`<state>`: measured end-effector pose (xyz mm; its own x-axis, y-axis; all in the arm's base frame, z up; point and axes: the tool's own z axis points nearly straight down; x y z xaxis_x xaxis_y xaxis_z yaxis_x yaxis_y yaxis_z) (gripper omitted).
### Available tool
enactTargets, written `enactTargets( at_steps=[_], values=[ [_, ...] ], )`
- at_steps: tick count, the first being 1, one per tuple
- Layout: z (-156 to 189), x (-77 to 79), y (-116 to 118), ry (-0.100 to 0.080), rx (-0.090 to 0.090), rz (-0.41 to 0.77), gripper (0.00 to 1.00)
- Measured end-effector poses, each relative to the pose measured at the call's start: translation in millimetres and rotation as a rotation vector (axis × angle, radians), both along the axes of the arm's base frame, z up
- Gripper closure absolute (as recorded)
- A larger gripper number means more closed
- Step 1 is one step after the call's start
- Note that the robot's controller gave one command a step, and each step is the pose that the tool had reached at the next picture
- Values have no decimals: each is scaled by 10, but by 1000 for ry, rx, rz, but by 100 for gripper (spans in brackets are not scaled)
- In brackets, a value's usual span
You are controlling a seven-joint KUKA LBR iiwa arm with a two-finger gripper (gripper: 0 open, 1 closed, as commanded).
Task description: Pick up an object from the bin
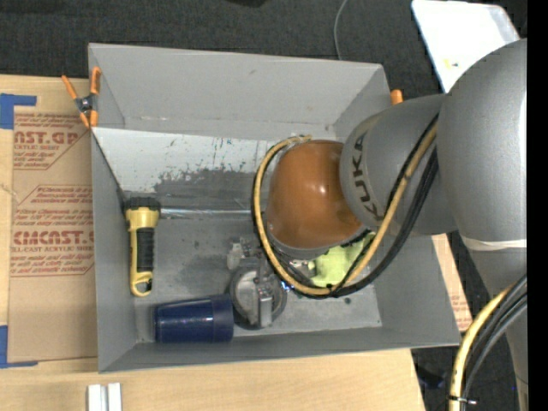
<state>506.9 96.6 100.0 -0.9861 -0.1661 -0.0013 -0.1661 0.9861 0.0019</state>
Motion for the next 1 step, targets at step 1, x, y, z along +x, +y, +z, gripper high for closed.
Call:
enactTargets(
  at_steps=[1],
  values=[
    [-124,-103,205,-6,-3,232,0]
  ],
)
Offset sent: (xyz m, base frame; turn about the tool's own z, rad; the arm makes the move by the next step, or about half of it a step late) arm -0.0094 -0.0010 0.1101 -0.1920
